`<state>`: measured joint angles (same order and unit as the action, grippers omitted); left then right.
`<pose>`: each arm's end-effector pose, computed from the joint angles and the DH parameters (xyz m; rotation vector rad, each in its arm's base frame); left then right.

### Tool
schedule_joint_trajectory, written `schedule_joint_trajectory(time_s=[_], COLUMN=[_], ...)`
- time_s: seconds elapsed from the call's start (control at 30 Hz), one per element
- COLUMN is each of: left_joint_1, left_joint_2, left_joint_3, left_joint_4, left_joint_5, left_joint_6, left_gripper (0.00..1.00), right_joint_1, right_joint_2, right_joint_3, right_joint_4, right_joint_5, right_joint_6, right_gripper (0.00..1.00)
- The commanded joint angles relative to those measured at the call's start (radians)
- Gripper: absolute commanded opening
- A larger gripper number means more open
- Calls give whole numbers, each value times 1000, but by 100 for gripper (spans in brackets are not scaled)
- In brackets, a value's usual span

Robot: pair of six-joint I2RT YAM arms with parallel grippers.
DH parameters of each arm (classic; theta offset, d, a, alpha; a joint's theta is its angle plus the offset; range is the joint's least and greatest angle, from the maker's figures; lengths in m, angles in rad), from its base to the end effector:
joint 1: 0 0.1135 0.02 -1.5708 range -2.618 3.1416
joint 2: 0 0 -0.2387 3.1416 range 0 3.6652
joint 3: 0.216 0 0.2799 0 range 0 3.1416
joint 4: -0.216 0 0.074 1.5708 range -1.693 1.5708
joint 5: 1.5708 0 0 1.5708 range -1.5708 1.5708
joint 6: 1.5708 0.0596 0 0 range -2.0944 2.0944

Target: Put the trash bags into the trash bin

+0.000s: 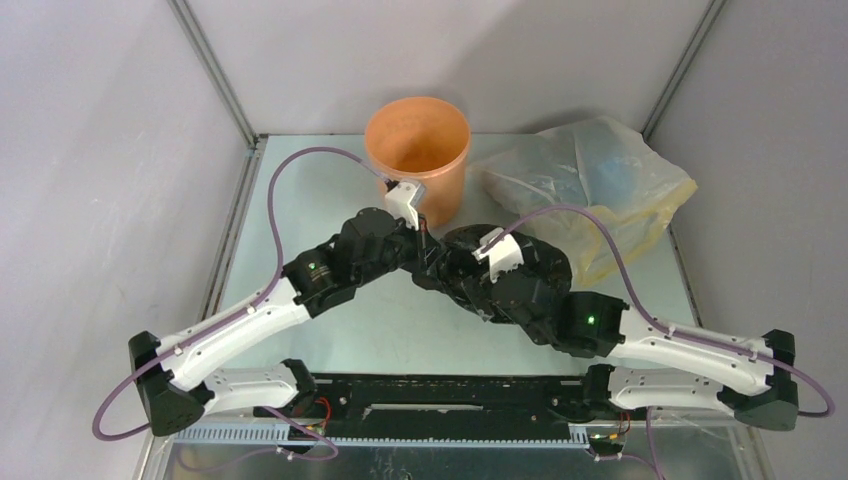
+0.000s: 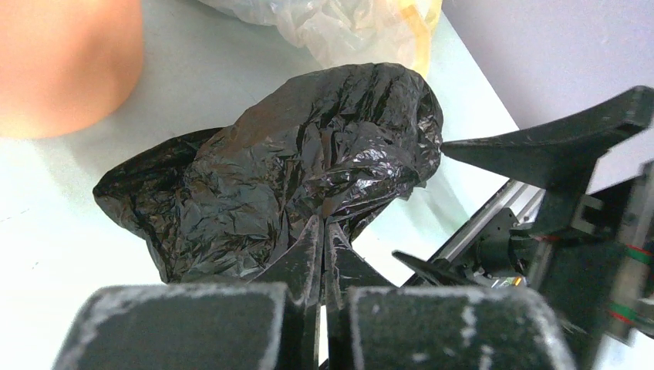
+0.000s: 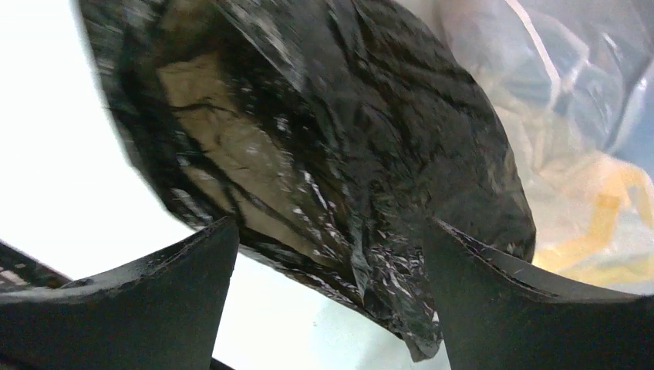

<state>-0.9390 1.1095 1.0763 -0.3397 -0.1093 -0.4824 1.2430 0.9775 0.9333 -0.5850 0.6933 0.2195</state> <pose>0.1901 -0.2488 0.3296 0.3863 1.9980 -0.8212 0.1195 0.2331 0.2887 -0.6620 1.9333 0.1427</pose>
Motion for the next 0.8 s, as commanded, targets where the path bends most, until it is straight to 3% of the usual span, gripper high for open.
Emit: schedule_joint_trajectory(time_s=[0.0, 0.23, 0.5, 0.67, 0.73, 0.77], left_joint_1=[24, 52, 88, 110, 116, 119], left_joint_2=[-14, -31, -76, -89, -86, -84], left_joint_3=[33, 22, -4, 4, 30, 40], left_joint_4=[-3, -17, -60, -92, -110, -119], left_joint_5=[34, 50, 12, -5, -7, -4], left_joint_6=[-24, -34, -18, -3, 8, 14], left_gripper=[0, 0, 0, 0, 0, 0], right_joint_1=[-42, -123, -256, -283, -293, -298], right_joint_2=[7, 54, -74, -187, -219, -228], right_joint_3=[-72, -172, -208, -197, -161, -145], right_joint_4=[33, 95, 111, 106, 100, 94], right_joint_5=[108, 164, 101, 8, -46, -63], right_joint_6=[82, 159, 135, 94, 80, 69], right_gripper=[90, 92, 56, 15, 2, 0])
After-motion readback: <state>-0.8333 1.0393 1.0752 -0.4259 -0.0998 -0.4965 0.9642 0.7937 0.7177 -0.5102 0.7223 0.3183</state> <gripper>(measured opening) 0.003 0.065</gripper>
